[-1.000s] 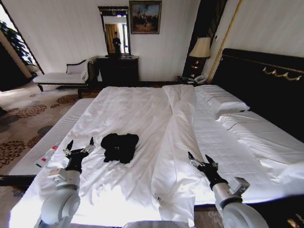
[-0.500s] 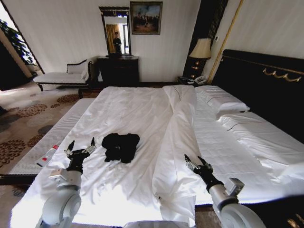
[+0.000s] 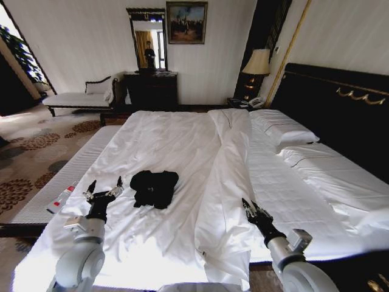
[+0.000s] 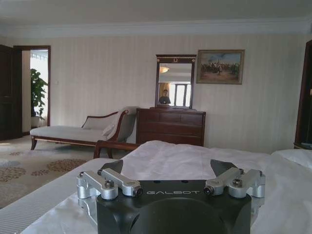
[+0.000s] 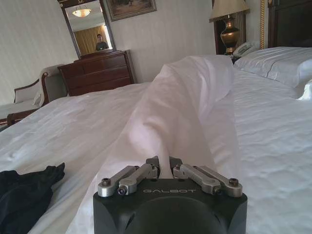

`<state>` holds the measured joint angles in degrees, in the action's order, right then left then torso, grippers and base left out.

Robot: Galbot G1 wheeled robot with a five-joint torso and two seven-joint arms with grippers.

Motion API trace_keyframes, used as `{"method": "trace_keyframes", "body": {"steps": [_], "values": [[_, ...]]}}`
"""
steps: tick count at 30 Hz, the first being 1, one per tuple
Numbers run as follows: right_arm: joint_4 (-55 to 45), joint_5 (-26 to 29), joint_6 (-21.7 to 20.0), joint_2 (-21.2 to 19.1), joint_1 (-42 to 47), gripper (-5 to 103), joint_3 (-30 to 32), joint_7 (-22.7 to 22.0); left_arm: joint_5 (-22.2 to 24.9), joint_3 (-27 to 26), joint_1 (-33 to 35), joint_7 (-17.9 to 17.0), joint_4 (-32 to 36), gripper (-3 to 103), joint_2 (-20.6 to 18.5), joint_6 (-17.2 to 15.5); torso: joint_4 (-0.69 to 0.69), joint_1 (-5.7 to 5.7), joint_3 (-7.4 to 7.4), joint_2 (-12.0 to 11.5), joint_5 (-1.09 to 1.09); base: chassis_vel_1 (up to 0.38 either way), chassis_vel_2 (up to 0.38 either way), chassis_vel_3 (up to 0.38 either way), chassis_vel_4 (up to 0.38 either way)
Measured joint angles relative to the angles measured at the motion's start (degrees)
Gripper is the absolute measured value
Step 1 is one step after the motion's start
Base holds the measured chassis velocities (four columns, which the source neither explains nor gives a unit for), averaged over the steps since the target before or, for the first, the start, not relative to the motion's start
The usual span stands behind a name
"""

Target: Fold the clothes on the bed.

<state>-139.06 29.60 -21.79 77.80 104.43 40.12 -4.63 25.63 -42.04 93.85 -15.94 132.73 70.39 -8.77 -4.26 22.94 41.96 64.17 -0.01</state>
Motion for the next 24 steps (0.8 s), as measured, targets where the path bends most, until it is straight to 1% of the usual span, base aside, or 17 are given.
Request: {"method": "trace_keyframes", "body": {"steps": [1, 2, 3, 4, 5, 12, 17, 20, 24], "values": [[0.0, 0.0, 0.0, 0.0, 0.0, 12, 0.0, 0.0, 0.0, 0.0, 0.0, 0.0, 0.0, 100, 0.0, 0.0, 0.0, 0.0, 0.0, 0.0, 0.0, 0.0, 0.0, 0.0, 0.0], [0.0, 0.0, 0.1, 0.0, 0.0, 7, 0.0, 0.0, 0.0, 0.0, 0.1, 0.0, 0.0, 100, 0.1, 0.0, 0.0, 0.0, 0.0, 0.0, 0.0, 0.0, 0.0, 0.0, 0.0], [0.0, 0.0, 0.1, 0.0, 0.0, 7, 0.0, 0.0, 0.0, 0.0, 0.1, 0.0, 0.1, 100, 0.1, 0.0, 0.0, 0.0, 0.0, 0.0, 0.0, 0.0, 0.0, 0.0, 0.0], [0.0, 0.0, 0.2, 0.1, 0.0, 3, -0.1, 0.0, 0.0, 0.0, 0.2, 0.0, 0.1, 100, 0.2, 0.0, 0.0, 0.0, 0.0, 0.0, 0.0, 0.0, 0.0, 0.0, 0.0], [-0.2, 0.0, 0.2, 0.1, 0.1, 1, -0.1, 0.0, 0.0, 0.0, 0.2, 0.0, 0.1, 100, 0.3, 0.0, 0.0, 0.0, 0.0, 0.0, 0.0, 0.0, 0.0, 0.0, 0.0], [-1.6, 0.3, 0.2, 0.1, 0.2, 0, 0.5, -0.1, -0.1, 0.0, 0.1, 0.0, 0.2, 100, 0.4, 0.0, 0.0, 0.0, 0.0, 0.0, 0.0, 0.0, 0.0, 0.0, 0.0], [-2.9, 1.5, -0.1, 0.4, 0.1, 0, 3.1, -0.8, -0.1, 0.0, 0.1, 0.0, 0.2, 100, 0.4, 0.0, 0.0, 0.0, 0.0, 0.0, 0.0, 0.0, 0.0, 0.0, 0.0], [-2.8, 6.0, -1.1, 0.3, -1.7, 0, 6.7, -2.5, -0.1, -0.1, 0.1, 0.0, 0.2, 100, 0.5, 0.0, 0.0, 0.0, 0.0, 0.0, 0.01, 0.0, 0.0, 0.0, 0.0], [-2.6, 8.5, -1.5, -0.5, -3.1, 0, 9.5, -3.5, -0.1, -0.1, 0.1, 0.0, 0.2, 100, 0.4, 0.0, 0.0, 0.0, 0.0, 0.0, 0.01, 0.0, 0.0, 0.0, 0.0]]}}
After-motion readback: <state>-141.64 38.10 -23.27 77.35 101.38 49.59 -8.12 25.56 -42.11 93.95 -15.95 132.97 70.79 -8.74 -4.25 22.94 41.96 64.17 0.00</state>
